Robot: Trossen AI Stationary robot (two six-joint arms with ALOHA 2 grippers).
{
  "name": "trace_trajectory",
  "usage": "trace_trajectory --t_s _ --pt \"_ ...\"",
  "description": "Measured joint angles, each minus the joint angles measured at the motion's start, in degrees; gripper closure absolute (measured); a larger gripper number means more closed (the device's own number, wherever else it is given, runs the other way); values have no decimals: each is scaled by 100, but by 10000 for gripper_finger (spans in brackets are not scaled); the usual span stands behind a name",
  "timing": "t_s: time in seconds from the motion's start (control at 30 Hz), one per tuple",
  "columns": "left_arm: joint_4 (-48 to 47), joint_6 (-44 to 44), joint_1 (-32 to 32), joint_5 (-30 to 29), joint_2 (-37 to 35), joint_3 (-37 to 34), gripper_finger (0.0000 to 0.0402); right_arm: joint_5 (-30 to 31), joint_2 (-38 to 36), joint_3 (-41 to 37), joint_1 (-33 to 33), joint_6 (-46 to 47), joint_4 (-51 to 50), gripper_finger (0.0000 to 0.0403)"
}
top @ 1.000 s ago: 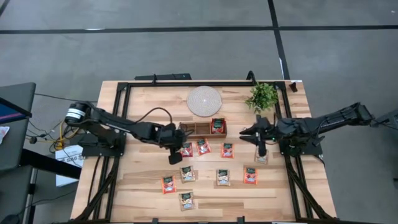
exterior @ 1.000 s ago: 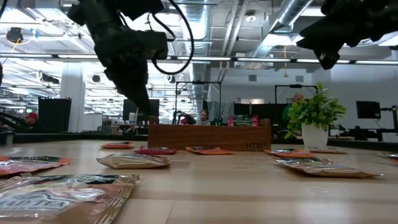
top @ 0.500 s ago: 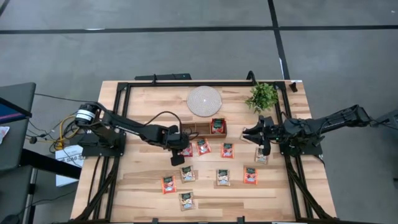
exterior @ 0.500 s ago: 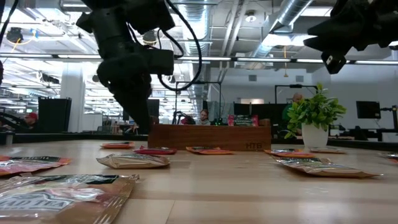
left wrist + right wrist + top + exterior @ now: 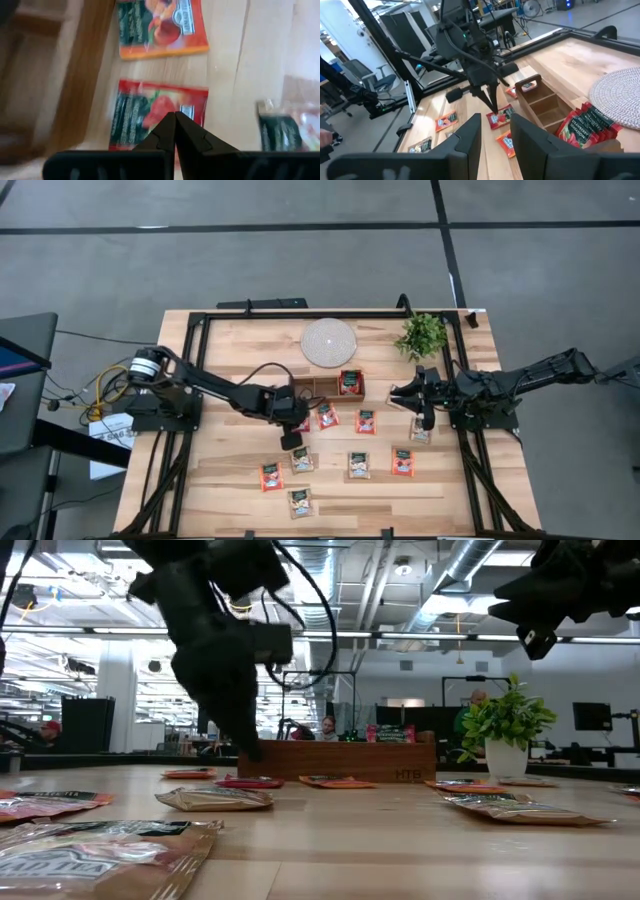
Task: Pick & Place Tea
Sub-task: Put the red tea bag into the right slot of the wooden organizer
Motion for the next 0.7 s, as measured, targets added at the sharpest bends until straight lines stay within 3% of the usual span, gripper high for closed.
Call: trace_trajectory --t_s 0.2,0.5,0.7 --pt "-135 -151 -35 62 303 2 401 -4 -4 0 0 44 12 305" --pt "-692 -786 -353 866 102 39 401 -4 -2 0 0 50 -1 305" --pt "-1352 -746 -403 375 -233 400 401 21 -2 0 -9 46 -83 305"
